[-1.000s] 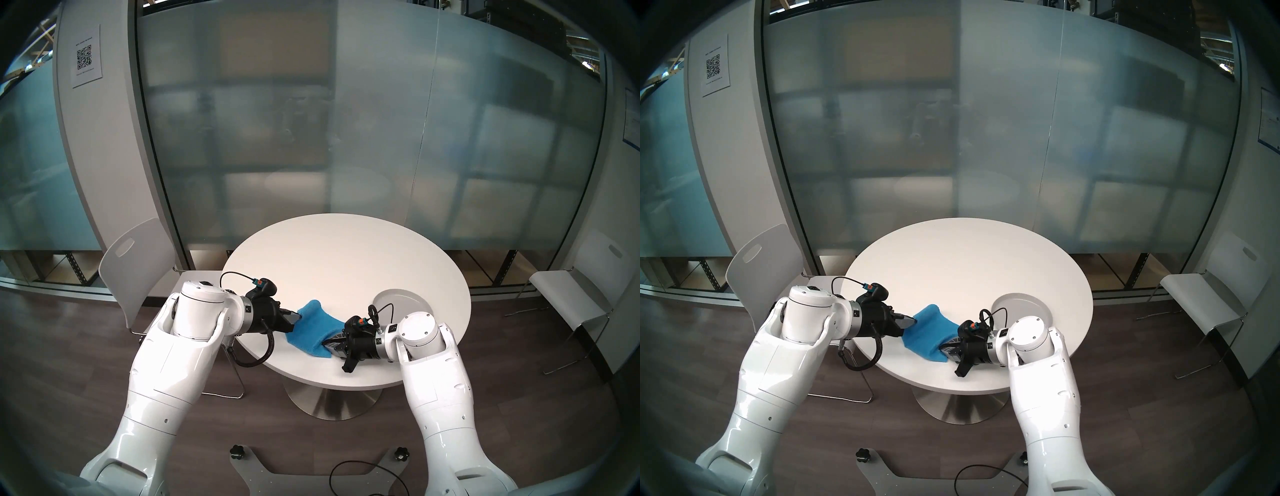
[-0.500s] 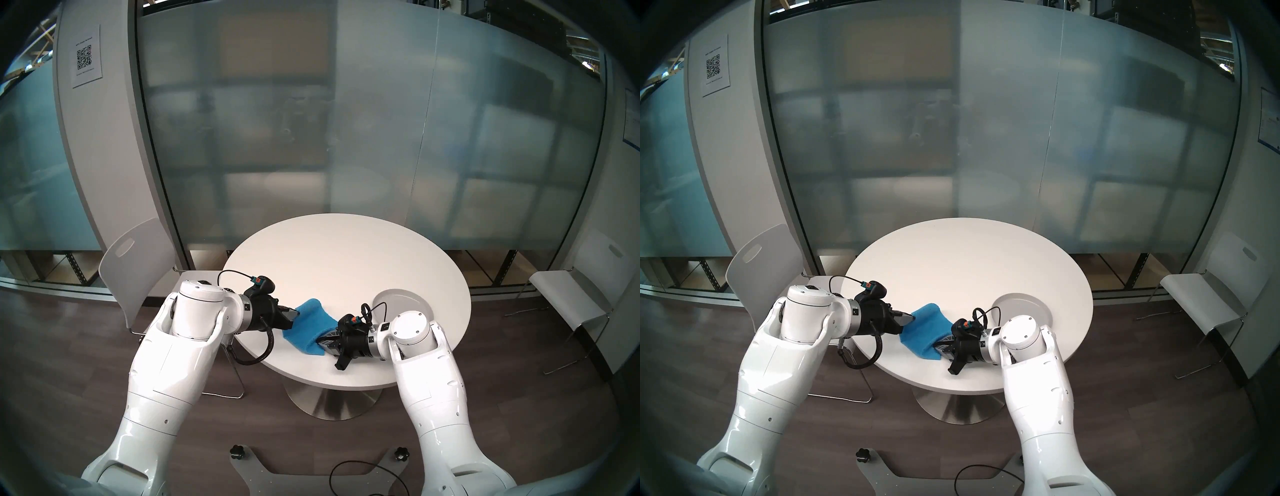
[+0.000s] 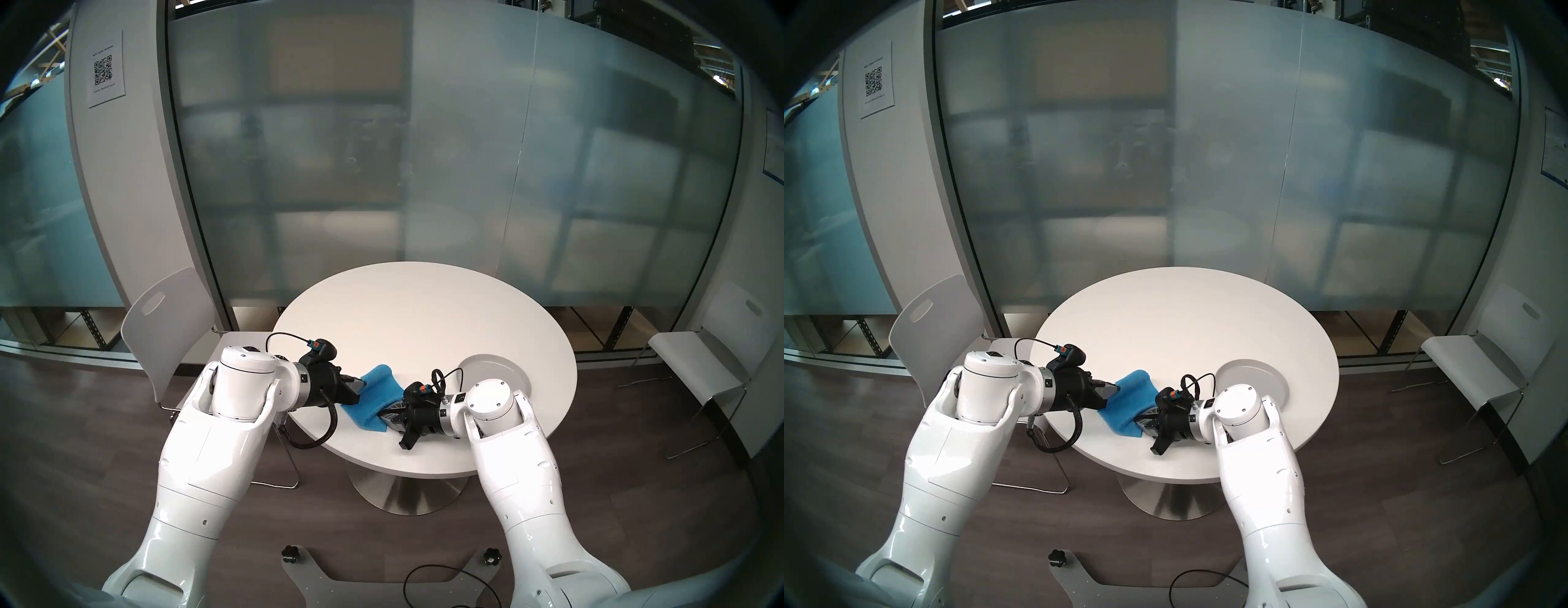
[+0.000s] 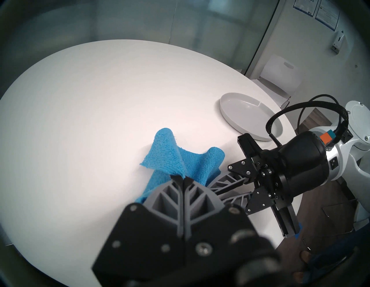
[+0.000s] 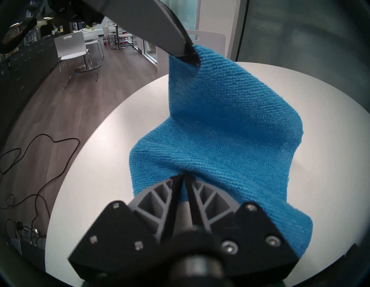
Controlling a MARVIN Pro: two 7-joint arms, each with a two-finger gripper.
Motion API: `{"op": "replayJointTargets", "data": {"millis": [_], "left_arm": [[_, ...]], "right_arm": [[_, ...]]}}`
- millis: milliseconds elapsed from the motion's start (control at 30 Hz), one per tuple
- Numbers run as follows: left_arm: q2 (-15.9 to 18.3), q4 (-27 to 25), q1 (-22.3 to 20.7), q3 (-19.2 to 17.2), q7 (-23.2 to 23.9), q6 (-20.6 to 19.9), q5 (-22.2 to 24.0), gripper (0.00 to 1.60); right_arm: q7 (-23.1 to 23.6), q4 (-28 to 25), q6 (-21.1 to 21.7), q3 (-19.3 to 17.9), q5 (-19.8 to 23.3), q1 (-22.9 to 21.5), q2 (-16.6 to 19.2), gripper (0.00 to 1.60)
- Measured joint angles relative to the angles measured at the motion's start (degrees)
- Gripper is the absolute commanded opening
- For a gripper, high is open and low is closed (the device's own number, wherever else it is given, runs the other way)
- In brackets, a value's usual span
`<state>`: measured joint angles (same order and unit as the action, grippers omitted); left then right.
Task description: Fold the napkin in half twice and place it beside the plate
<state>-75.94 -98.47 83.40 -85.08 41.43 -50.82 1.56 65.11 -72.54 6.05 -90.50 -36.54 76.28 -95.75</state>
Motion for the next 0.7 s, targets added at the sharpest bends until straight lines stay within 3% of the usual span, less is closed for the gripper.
{"op": "replayJointTargets", "data": {"millis": [700], "left_arm": [[-0.84,-1.87,3.64,0.08,-2.64,0.36,0.20,0.01]], "right_arm": [[-3.02,0.20,0.71,2.43,1.55,0.09,0.00,0.66]]}}
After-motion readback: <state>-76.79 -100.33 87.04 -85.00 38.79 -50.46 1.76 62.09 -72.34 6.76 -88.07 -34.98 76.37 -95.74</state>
